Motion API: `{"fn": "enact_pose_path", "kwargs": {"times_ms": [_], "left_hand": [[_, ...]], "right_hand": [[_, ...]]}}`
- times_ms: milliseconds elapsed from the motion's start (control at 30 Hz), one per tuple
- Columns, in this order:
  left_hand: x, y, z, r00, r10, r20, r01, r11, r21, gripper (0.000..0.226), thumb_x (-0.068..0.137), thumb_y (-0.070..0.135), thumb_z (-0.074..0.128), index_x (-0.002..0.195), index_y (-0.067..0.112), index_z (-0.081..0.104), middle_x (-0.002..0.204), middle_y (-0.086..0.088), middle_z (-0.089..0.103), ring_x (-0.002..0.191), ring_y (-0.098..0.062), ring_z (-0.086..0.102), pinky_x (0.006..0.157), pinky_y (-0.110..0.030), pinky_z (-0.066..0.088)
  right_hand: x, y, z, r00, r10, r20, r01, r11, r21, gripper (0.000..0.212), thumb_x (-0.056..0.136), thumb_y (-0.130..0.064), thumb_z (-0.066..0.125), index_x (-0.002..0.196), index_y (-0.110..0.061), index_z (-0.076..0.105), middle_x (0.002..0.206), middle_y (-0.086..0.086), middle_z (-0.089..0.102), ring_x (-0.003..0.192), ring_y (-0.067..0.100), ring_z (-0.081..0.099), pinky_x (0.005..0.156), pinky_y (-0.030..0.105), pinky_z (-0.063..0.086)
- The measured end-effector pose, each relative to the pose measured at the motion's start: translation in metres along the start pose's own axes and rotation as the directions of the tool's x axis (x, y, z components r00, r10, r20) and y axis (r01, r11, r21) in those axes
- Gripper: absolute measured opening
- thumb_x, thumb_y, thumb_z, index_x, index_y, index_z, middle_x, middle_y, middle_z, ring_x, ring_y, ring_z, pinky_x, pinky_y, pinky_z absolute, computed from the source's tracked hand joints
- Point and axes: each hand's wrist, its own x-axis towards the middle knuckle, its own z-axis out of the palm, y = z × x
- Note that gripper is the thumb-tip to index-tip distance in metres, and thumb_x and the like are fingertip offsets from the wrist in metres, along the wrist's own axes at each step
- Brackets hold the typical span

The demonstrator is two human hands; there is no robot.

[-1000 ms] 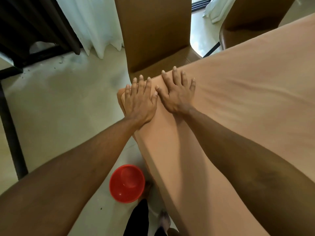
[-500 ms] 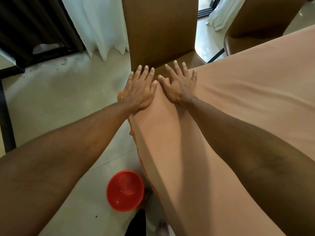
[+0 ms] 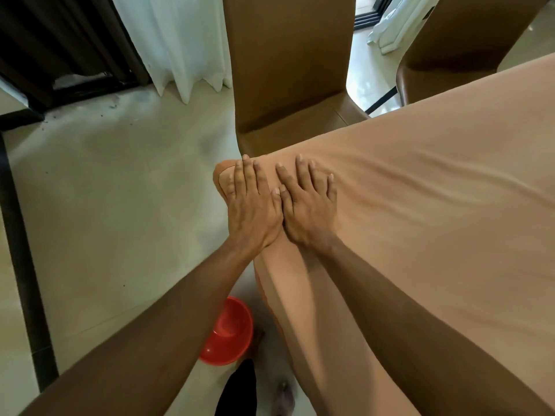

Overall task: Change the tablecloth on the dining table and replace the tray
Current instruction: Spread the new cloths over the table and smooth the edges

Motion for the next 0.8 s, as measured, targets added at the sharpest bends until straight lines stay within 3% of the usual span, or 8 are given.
{"fn": "enact_pose_path", "kwargs": {"times_ms": [400,600,700,800], "left_hand": [[0.063,-0.026,-0.023,0.984,0.122,0.129,-0.127,0.991,0.033,0.065,0.106,0.044,0.010,0.158,0.005,0.005,0.165,-0.016,0.003,0.154,-0.027,0.001,0.125,-0.042,0.002],[0.077,-0.035,-0.029,0.965,0.162,0.204,-0.153,0.987,-0.055,0.066,0.105,0.048,0.007,0.158,0.011,-0.002,0.167,-0.009,-0.004,0.153,-0.021,-0.006,0.125,-0.041,0.001],[0.081,-0.036,-0.032,0.959,0.180,0.220,-0.172,0.984,-0.052,0.066,0.105,0.049,0.007,0.159,0.012,-0.003,0.167,-0.008,-0.005,0.153,-0.020,-0.007,0.124,-0.040,0.000],[0.078,-0.034,-0.035,0.970,0.180,0.165,-0.185,0.983,0.016,0.065,0.106,0.047,0.009,0.159,0.011,0.001,0.167,-0.009,0.001,0.154,-0.023,-0.004,0.124,-0.042,0.001]], "right_hand": [[0.051,-0.017,-0.012,0.998,0.037,0.055,-0.038,0.999,0.029,0.053,0.107,-0.050,0.012,0.159,-0.045,0.014,0.171,-0.003,0.003,0.157,0.021,-0.003,0.124,0.053,-0.005],[0.067,-0.020,-0.015,0.993,0.046,0.111,-0.051,0.998,0.044,0.055,0.107,-0.049,0.009,0.161,-0.040,0.008,0.171,-0.002,-0.002,0.157,0.022,-0.008,0.124,0.054,-0.008],[0.063,-0.013,-0.029,0.995,-0.028,0.095,0.005,0.972,0.233,0.055,0.108,-0.047,0.016,0.161,-0.034,0.017,0.171,0.001,0.008,0.157,0.025,0.000,0.125,0.053,0.000],[0.037,0.024,-0.044,0.996,0.045,-0.072,-0.019,0.944,0.329,0.051,0.108,-0.043,0.030,0.155,-0.027,0.038,0.165,0.004,0.030,0.153,0.025,0.023,0.122,0.043,0.014]]}}
